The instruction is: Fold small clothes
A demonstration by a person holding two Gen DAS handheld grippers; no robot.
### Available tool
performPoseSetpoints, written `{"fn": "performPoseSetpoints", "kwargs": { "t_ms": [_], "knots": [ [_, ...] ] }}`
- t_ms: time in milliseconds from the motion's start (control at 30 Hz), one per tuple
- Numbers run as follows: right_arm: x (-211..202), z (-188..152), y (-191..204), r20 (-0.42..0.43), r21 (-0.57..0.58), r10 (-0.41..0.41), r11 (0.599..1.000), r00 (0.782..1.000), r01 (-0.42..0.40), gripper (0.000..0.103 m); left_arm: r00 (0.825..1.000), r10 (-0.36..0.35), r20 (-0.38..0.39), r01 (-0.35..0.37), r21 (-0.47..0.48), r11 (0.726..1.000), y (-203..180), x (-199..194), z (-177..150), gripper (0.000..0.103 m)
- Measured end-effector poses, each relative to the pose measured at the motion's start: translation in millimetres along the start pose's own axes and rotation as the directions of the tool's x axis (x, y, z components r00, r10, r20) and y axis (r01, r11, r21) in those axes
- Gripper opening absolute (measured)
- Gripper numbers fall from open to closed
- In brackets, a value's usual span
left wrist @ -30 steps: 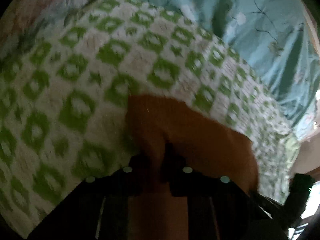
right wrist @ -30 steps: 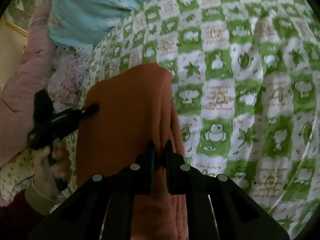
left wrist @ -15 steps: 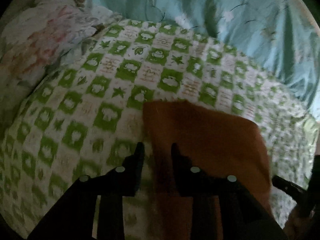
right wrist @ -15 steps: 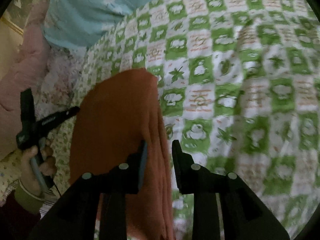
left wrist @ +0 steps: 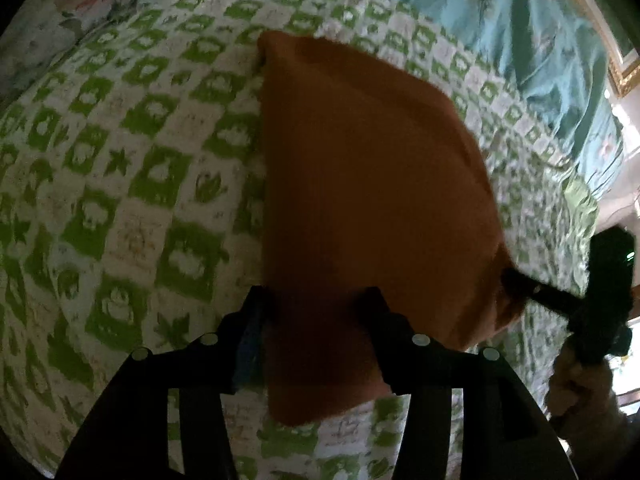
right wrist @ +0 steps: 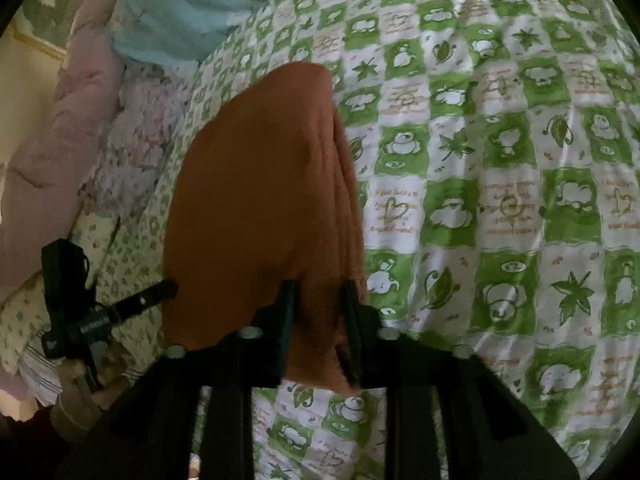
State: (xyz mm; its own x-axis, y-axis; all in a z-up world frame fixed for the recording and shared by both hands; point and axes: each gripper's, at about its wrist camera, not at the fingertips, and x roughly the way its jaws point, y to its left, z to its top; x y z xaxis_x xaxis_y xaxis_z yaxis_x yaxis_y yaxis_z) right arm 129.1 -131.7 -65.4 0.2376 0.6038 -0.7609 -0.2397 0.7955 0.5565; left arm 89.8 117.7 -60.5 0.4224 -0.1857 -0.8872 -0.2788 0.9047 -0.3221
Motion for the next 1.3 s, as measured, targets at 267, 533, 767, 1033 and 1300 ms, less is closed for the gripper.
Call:
{"fn": "performPoseSetpoints", "kwargs": {
  "t_ms": [267, 533, 767, 1033, 1300],
  "knots": [
    [-3, -19, -9, -0.013, -0.030, -0.063, 0.998, 0.998, 0.062, 0.013, 0.999, 0.026, -0.032, -0.025, 0.038, 0.999, 1, 10, -16, 0.048],
    [16, -18, -15, 0.020, -0.001, -0.104, 0.995, 0.994, 0.104, 0.013, 0.999, 0.005, -0.040, -0.005, 0.011, 1.000, 9, 17, -28, 0.047],
    [-8, -19, -13, 0.041, 0.040, -0.085, 0.996, 0.996, 0.083, 0.021, 1.000, -0.003, -0.025, 0.003, 0.026, 1.000, 9, -4, -31, 0.043],
    [-37, -25, 16, 0.109, -0.048, -0.101, 0.993, 0.989, 0.107, 0.021, 1.000, -0.005, -0.001, 0.005, 0.040, 0.999, 15, -24, -43, 0.043],
    [-18, -36, 40, 0.078, -0.099, -0.085, 0.991, 0.993, 0.093, 0.021, 0.999, -0.030, 0.029, 0.028, 0.092, 0.995, 10, -41, -45, 0.043]
  ]
}}
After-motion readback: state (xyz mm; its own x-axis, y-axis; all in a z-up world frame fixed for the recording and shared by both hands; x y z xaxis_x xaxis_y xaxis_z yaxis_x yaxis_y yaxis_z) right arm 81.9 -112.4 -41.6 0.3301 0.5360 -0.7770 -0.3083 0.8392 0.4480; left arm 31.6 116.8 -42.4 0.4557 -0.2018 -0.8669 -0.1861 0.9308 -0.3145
